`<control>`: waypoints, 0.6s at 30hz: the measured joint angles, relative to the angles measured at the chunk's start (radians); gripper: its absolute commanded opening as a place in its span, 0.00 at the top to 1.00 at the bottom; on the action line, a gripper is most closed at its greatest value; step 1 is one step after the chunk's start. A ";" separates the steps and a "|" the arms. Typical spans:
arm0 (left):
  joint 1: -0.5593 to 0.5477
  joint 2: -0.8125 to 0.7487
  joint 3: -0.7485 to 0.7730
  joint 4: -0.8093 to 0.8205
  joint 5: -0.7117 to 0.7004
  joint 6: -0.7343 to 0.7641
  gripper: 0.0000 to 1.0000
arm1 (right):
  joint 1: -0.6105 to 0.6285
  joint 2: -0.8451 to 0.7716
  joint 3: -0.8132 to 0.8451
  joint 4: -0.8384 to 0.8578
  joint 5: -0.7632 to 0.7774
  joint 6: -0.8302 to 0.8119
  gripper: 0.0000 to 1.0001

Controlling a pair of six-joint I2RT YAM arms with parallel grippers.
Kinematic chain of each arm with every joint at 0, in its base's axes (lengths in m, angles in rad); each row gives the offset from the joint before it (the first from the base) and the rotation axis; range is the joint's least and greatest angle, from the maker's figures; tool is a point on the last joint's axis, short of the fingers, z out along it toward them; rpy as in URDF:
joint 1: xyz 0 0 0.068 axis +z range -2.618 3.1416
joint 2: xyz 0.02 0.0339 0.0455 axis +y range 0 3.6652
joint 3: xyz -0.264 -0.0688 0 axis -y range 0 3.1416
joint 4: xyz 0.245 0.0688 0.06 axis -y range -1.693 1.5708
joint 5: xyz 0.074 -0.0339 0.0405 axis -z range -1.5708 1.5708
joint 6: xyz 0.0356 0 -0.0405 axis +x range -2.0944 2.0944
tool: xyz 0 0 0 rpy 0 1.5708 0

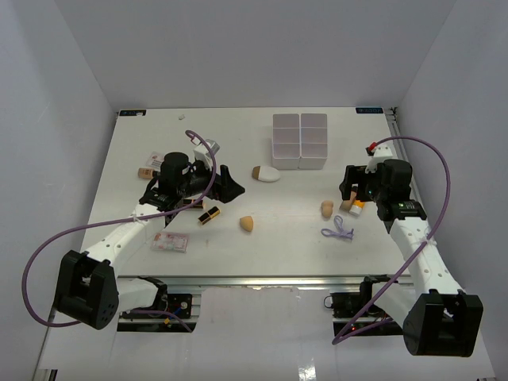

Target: Organize the makeup

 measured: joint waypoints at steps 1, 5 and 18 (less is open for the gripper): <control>0.000 0.000 0.001 -0.001 0.001 -0.002 0.02 | 0.000 0.002 0.000 -0.001 -0.006 -0.016 0.10; 0.000 0.000 0.006 -0.001 0.003 -0.008 0.02 | 0.000 0.006 0.002 -0.010 -0.062 -0.133 0.10; 0.000 0.000 0.011 -0.012 0.009 -0.021 0.02 | -0.050 0.252 0.198 -0.141 -0.192 -0.292 0.02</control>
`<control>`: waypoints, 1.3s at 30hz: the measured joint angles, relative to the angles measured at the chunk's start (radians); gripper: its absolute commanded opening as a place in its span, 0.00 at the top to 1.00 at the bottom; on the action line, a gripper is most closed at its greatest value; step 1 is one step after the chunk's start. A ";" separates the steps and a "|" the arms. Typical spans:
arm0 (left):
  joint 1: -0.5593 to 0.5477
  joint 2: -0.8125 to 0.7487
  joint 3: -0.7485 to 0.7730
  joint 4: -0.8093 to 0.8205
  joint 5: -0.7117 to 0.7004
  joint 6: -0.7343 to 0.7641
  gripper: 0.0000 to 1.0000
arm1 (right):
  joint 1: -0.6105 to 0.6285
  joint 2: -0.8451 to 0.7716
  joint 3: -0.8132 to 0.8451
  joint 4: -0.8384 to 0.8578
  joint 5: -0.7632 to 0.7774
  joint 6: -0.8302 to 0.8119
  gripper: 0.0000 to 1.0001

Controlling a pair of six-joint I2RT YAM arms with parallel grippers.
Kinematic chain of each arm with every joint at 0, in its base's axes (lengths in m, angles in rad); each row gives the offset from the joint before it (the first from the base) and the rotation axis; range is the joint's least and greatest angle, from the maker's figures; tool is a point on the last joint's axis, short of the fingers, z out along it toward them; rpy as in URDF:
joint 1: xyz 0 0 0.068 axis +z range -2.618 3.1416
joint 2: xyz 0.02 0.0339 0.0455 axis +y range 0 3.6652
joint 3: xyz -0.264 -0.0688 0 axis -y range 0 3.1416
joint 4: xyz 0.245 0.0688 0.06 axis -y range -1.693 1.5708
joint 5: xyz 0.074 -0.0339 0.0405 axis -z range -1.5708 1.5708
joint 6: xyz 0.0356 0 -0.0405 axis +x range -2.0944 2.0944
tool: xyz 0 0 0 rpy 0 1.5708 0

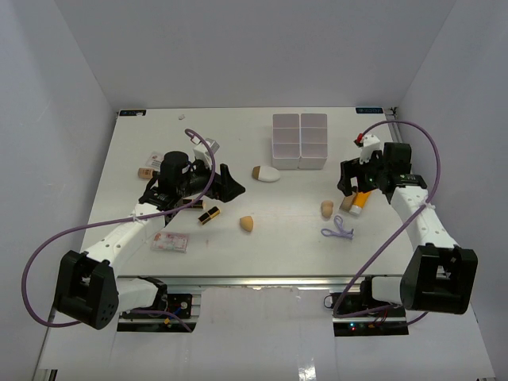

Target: Organize the makeup

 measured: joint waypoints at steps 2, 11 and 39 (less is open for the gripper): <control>0.000 0.000 0.000 -0.007 -0.001 0.000 0.02 | -0.035 0.044 0.022 -0.013 -0.019 0.025 0.02; 0.000 0.000 0.000 -0.013 0.000 -0.005 0.02 | -0.092 0.143 0.020 -0.040 -0.045 0.134 0.21; 0.000 0.002 0.011 -0.034 -0.002 -0.008 0.02 | 0.002 0.300 -0.018 0.057 0.268 0.369 0.30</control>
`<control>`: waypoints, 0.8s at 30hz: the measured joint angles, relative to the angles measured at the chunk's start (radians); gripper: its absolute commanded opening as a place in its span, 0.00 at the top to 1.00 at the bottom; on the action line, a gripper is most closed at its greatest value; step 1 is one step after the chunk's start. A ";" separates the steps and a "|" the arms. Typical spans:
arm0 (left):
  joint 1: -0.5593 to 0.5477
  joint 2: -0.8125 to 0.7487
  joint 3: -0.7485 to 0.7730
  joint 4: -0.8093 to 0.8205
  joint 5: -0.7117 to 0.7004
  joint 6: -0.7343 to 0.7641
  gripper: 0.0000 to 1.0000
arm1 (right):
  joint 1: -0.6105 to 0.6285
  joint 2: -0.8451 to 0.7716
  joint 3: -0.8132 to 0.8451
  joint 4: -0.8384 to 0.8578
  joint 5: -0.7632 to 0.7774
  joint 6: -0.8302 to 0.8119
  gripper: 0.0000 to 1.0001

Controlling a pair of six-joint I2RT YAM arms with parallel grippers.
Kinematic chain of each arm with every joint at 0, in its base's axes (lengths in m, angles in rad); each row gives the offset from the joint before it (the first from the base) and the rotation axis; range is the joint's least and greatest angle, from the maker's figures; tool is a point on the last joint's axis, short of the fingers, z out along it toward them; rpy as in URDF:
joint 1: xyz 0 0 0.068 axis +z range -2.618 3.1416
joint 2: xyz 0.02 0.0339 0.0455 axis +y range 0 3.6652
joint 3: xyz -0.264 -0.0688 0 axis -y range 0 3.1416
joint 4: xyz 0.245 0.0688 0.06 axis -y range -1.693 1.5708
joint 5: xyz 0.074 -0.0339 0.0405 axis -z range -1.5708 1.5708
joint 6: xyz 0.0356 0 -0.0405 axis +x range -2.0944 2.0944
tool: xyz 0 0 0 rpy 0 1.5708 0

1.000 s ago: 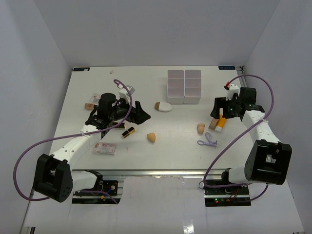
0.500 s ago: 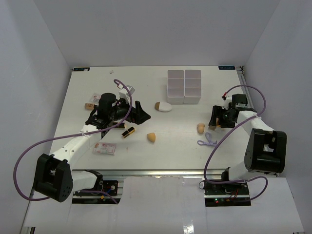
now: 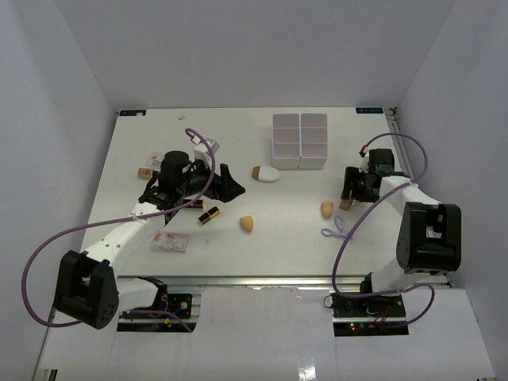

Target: Organize the makeup

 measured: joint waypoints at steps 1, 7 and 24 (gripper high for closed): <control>0.000 0.000 0.001 0.000 0.000 0.000 0.02 | 0.004 0.000 0.000 0.003 0.011 -0.001 0.30; 0.000 0.000 0.001 0.000 0.000 0.000 0.02 | 0.048 -0.003 0.000 0.015 0.089 -0.027 0.30; 0.000 0.000 0.002 0.000 0.001 0.000 0.02 | 0.135 -0.030 -0.003 0.039 0.172 -0.078 0.40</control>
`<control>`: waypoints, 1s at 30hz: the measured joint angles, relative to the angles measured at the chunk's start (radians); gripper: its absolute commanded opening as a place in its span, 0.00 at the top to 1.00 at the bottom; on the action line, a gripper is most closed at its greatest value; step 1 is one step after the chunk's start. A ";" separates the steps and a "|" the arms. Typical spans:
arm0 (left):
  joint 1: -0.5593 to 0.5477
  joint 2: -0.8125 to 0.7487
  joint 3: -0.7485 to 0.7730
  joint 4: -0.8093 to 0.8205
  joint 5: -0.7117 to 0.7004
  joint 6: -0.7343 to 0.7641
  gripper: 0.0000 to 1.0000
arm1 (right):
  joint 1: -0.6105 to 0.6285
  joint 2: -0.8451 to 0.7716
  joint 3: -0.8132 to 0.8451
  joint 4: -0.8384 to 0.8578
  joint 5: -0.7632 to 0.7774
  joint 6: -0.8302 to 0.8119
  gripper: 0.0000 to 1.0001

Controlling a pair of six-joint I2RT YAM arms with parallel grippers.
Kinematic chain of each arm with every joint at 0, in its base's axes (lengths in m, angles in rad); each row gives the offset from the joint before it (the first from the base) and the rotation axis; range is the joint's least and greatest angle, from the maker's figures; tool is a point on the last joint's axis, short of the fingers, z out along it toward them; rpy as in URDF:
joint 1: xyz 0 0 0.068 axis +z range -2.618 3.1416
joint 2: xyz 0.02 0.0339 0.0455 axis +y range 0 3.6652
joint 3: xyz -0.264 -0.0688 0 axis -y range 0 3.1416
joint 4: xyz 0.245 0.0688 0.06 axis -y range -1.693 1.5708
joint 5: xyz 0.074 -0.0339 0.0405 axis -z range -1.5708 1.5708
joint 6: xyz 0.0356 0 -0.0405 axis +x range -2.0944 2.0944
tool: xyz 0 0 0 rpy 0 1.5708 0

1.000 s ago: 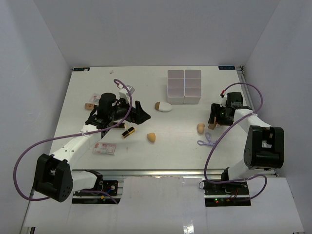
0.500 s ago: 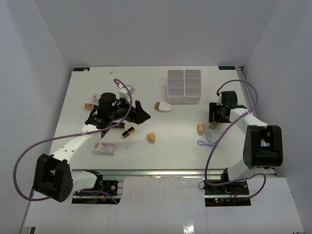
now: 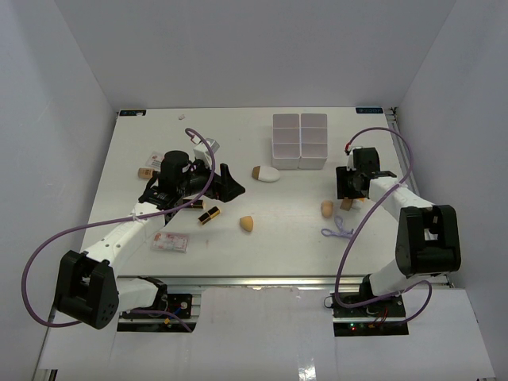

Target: Organize the makeup

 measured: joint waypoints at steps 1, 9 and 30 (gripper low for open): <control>0.000 0.000 0.000 0.000 0.000 0.000 0.02 | 0.000 0.005 -0.001 0.000 0.002 0.000 0.40; 0.000 0.000 0.000 0.000 0.003 0.000 0.02 | 0.000 0.024 -0.014 0.007 0.013 0.002 0.44; 0.000 0.003 0.000 0.000 0.011 0.000 0.02 | 0.000 -0.143 0.004 0.006 -0.144 -0.199 0.92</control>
